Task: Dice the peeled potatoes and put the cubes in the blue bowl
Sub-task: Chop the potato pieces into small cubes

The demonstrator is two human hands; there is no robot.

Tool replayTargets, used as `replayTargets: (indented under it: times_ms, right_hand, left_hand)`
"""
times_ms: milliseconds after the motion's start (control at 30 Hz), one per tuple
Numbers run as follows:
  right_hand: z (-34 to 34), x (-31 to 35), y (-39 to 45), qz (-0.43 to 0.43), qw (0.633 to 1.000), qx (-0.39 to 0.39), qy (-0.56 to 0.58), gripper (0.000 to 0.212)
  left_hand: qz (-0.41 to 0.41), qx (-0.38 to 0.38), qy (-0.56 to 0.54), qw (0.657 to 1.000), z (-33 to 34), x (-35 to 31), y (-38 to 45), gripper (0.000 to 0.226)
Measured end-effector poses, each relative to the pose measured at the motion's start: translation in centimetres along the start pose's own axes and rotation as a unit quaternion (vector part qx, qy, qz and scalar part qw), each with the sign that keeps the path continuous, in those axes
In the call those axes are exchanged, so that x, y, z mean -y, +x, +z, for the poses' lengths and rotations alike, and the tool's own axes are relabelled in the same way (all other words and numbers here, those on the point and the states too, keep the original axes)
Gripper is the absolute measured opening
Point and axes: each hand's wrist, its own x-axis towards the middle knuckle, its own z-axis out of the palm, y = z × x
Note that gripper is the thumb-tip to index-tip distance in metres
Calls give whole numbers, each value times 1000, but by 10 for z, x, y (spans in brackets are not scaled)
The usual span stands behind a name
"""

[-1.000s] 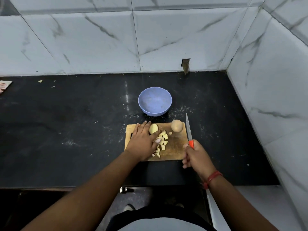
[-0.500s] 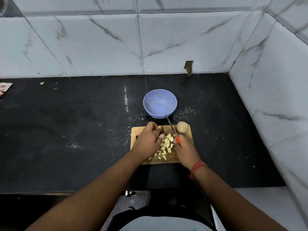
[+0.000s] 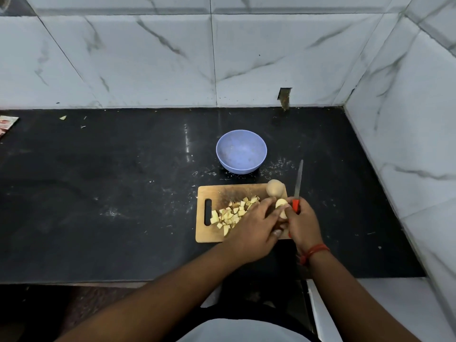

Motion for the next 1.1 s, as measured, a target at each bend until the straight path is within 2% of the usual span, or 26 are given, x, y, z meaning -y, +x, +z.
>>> replayTargets:
  times_ms: [67, 200, 333, 433, 600, 667, 800, 900, 1100]
  right_hand:
    - [-3, 2, 4, -19, 998, -15, -58, 15]
    - [2, 8, 8, -6, 993, 56, -102, 22]
    - [2, 6, 10, -2, 979, 68, -192, 21]
    - [-2, 4, 8, -10, 970, 87, -228, 19]
    - [-17, 13, -12, -36, 968, 72, -239, 10]
    - [-22, 10, -25, -41, 949, 98, -298, 10]
    - [-26, -5, -44, -44, 884, 114, -451, 16]
    - [-22, -9, -49, -41, 866, 116, -484, 16]
    - [-17, -7, -52, -18, 852, 117, -509, 17]
  left_hand:
    - [9, 8, 43, 999, 1, 9, -5, 60]
    - [74, 5, 143, 987, 6, 25, -11, 54]
    - [95, 43, 215, 971, 12, 34, -10, 56]
    - [109, 43, 233, 965, 12, 35, -7, 55]
    - [134, 27, 250, 958, 10, 37, -4, 52]
    - [135, 29, 251, 958, 11, 39, -3, 51]
    - [143, 29, 243, 959, 12, 43, -4, 50]
    - [150, 35, 244, 958, 15, 45, -2, 51]
    - [170, 35, 250, 953, 15, 47, 1, 50]
